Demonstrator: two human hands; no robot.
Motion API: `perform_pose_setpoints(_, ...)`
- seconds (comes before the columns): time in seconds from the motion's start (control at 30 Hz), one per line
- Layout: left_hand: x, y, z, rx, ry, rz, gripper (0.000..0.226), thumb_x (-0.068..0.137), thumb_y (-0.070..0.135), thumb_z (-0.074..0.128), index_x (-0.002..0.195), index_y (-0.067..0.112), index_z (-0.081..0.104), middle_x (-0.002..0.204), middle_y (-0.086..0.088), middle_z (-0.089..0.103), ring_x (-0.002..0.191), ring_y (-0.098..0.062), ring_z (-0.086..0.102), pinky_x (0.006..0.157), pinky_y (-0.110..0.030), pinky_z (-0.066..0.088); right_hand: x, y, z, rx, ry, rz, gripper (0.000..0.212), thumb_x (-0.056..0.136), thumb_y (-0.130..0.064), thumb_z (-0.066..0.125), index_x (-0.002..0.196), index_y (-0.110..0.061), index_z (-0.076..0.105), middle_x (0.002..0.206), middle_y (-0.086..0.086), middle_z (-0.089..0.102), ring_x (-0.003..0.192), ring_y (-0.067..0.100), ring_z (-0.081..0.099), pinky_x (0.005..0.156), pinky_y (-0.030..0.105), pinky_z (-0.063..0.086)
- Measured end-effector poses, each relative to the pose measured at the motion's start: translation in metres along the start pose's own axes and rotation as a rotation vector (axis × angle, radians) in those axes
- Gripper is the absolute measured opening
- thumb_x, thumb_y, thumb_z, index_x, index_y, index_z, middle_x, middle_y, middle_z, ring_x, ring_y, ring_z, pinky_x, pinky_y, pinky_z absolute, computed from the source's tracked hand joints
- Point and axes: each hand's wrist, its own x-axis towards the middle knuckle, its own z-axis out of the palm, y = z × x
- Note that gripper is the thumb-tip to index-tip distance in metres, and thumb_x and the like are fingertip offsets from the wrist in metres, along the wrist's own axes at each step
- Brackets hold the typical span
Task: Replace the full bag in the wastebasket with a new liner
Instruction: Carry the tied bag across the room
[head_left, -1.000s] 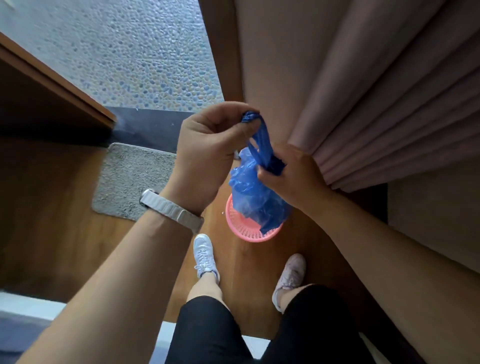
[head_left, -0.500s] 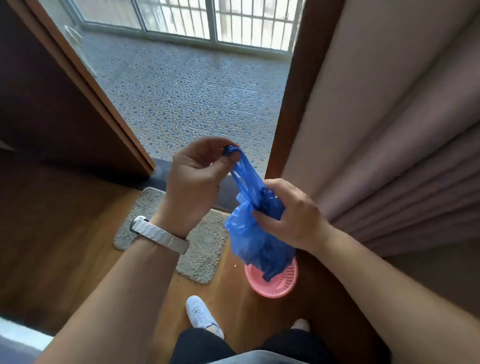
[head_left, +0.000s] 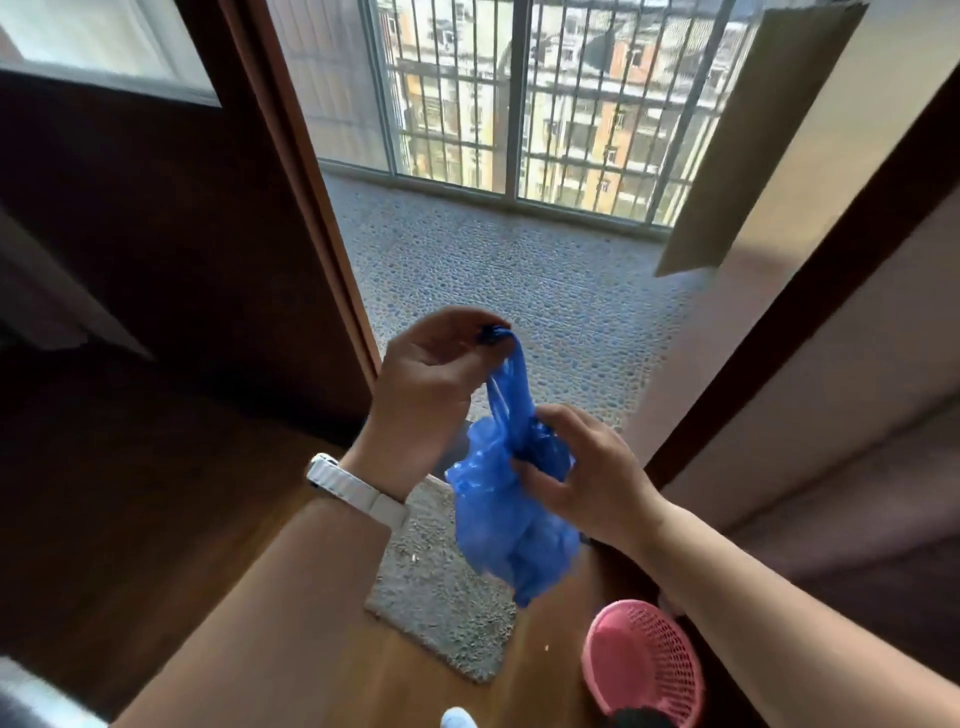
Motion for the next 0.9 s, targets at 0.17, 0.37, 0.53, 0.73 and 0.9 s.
perform_pose_setpoints(0.17, 0.027, 0.004, -0.037, 0.0, 0.084, 0.016, 0.018, 0.079, -0.015, 0.064, 0.087, 0.001, 0.066, 0.071, 0.005, 0.07, 0.068, -0.006, 0.063, 0.066, -0.019, 0.05, 0.045, -0.004, 0.033, -0.013, -0.04, -0.083, 0.04, 0.076, -0.048, 0.061, 0.11, -0.029, 0.051, 0.095, 0.0, 0.065, 0.077, 0.021, 0.061, 0.065, 0.029, 0.049)
perform_pose_setpoints(0.37, 0.075, -0.002, -0.075, 0.093, 0.189, 0.021, 0.012, 0.078, -0.001, 0.07, 0.088, 0.005, 0.068, 0.078, -0.002, 0.069, 0.076, -0.016, 0.063, 0.07, -0.026, 0.053, 0.111, 0.018, 0.07, 0.1, -0.062, -0.195, 0.039, 0.079, -0.041, 0.065, 0.113, -0.026, 0.053, 0.098, -0.001, 0.065, 0.079, 0.018, 0.061, 0.064, 0.031, 0.052)
perform_pose_setpoints(0.53, 0.138, -0.003, -0.099, 0.238, 0.328, 0.024, 0.012, 0.084, -0.006, 0.063, 0.09, 0.004, 0.067, 0.078, -0.002, 0.067, 0.074, -0.012, 0.063, 0.069, -0.024, 0.053, 0.194, 0.044, 0.11, 0.169, -0.154, -0.309, 0.04, 0.079, -0.035, 0.067, 0.114, -0.021, 0.055, 0.101, -0.001, 0.063, 0.081, 0.017, 0.061, 0.069, 0.025, 0.048)
perform_pose_setpoints(0.73, 0.204, 0.01, -0.128, 0.338, 0.543, 0.051, 0.016, 0.086, -0.002, 0.064, 0.087, 0.014, 0.068, 0.074, 0.007, 0.068, 0.074, -0.01, 0.063, 0.069, -0.025, 0.052, 0.303, 0.053, 0.14, 0.228, -0.254, -0.503, 0.04, 0.082, -0.035, 0.064, 0.118, -0.022, 0.051, 0.105, 0.002, 0.063, 0.085, 0.015, 0.059, 0.068, 0.023, 0.046)
perform_pose_setpoints(0.9, 0.22, 0.024, -0.157, 0.391, 0.721, 0.094, 0.017, 0.088, -0.004, 0.061, 0.087, 0.012, 0.067, 0.073, 0.008, 0.068, 0.073, -0.007, 0.064, 0.068, -0.023, 0.054, 0.362, 0.035, 0.18, 0.284, -0.357, -0.669, 0.038, 0.08, -0.03, 0.07, 0.115, -0.022, 0.054, 0.105, 0.001, 0.062, 0.085, 0.019, 0.062, 0.068, 0.025, 0.048)
